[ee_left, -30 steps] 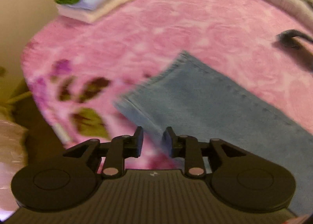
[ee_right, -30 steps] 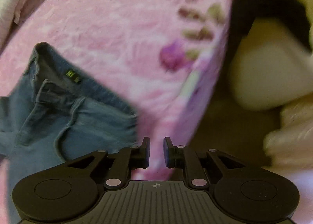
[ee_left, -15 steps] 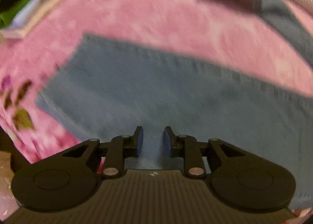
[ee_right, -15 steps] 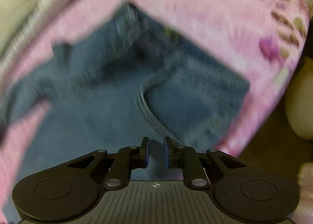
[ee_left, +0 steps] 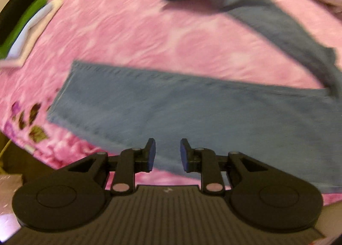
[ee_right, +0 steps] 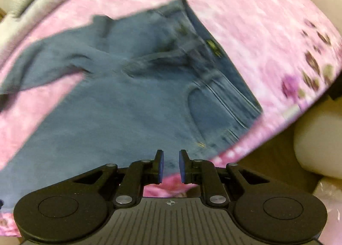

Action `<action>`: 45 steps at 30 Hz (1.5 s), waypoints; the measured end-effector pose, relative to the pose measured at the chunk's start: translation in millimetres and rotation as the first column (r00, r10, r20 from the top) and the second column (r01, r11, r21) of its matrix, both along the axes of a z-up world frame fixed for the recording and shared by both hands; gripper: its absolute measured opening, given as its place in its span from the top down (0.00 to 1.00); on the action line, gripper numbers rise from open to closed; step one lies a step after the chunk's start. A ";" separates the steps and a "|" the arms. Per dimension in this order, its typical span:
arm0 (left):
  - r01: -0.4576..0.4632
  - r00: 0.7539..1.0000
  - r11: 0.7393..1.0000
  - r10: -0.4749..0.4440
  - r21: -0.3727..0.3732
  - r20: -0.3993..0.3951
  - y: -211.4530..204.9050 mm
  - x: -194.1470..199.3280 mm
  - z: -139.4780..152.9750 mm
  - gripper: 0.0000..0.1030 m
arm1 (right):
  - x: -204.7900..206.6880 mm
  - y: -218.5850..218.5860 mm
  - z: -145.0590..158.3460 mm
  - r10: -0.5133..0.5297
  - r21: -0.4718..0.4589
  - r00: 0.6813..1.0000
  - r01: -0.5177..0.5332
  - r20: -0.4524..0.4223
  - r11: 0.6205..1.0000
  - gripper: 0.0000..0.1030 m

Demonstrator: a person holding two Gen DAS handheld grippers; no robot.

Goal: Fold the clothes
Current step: 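Release the jeans with both tools and lift them away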

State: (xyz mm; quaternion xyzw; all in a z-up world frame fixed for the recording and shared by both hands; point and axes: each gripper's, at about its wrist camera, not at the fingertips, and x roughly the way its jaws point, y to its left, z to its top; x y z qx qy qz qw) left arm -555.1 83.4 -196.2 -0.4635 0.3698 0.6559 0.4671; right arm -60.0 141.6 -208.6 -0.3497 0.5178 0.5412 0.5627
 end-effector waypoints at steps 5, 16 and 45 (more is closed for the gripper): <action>0.057 0.998 0.998 -0.058 0.023 0.036 9.1 42.4 28.4 0.75 | -8.0 1.6 23.3 0.035 0.036 0.999 -0.034 -0.028 0.999 0.84; 0.086 0.996 0.993 -0.085 0.074 -0.027 6.6 79.3 79.3 0.75 | -0.1 -14.4 53.7 0.087 0.026 0.996 -0.087 -0.023 0.996 0.84; 0.058 0.995 0.996 -0.063 0.070 0.076 40.0 -21.7 62.1 0.73 | -33.3 11.2 39.8 -0.174 -0.014 0.984 0.173 -0.032 0.985 0.84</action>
